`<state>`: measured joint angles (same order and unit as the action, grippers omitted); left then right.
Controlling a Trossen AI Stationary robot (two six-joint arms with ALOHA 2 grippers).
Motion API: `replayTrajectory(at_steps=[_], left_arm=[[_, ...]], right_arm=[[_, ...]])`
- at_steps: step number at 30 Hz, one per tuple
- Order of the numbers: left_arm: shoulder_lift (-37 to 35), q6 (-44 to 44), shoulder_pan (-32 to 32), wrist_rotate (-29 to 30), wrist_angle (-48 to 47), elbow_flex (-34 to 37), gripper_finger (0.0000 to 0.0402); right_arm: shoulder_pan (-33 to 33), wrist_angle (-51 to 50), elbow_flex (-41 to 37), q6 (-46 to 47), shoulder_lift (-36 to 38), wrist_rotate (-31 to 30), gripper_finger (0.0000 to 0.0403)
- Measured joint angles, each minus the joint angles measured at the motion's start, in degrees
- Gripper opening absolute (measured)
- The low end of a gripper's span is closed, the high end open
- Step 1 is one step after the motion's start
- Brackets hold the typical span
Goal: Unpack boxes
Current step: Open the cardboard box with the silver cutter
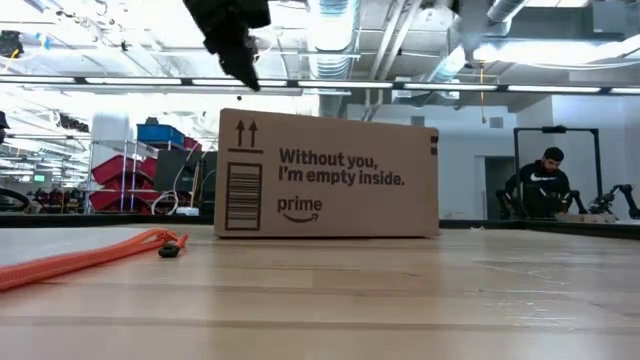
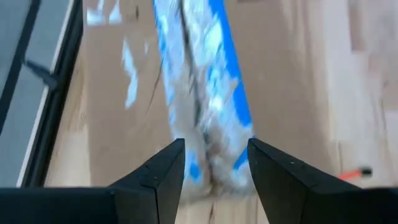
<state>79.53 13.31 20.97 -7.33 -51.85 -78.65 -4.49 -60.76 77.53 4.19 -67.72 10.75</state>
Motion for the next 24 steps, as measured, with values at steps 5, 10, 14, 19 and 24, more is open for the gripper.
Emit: replayTrajectory(at_steps=[5,10,14,19,24], left_arm=[[0.0,-3.37,-3.55,0.57,3.04,-0.04,0.0162],[0.0,-8.18,-7.25,3.39,3.25,-0.04,0.0162],[0.0,-11.38,-10.37,6.75,4.26,0.11,0.0162],[0.0,-13.24,-14.04,10.46,4.62,0.2,0.0162],[0.0,-15.03,-16.23,11.86,4.88,0.22,0.0162]], right_arm=[[7.34,-0.04,-6.5,2.93,-0.03,-4.15,0.0061],[16.21,0.71,-13.25,3.96,-0.04,-19.21,0.0061],[22.87,6.99,-20.27,5.27,-0.04,-33.8,0.0061],[29.23,21.34,-29.68,8.09,-0.07,-45.59,0.0061],[32.68,31.23,-33.44,17.96,-0.09,-48.0,0.0061]])
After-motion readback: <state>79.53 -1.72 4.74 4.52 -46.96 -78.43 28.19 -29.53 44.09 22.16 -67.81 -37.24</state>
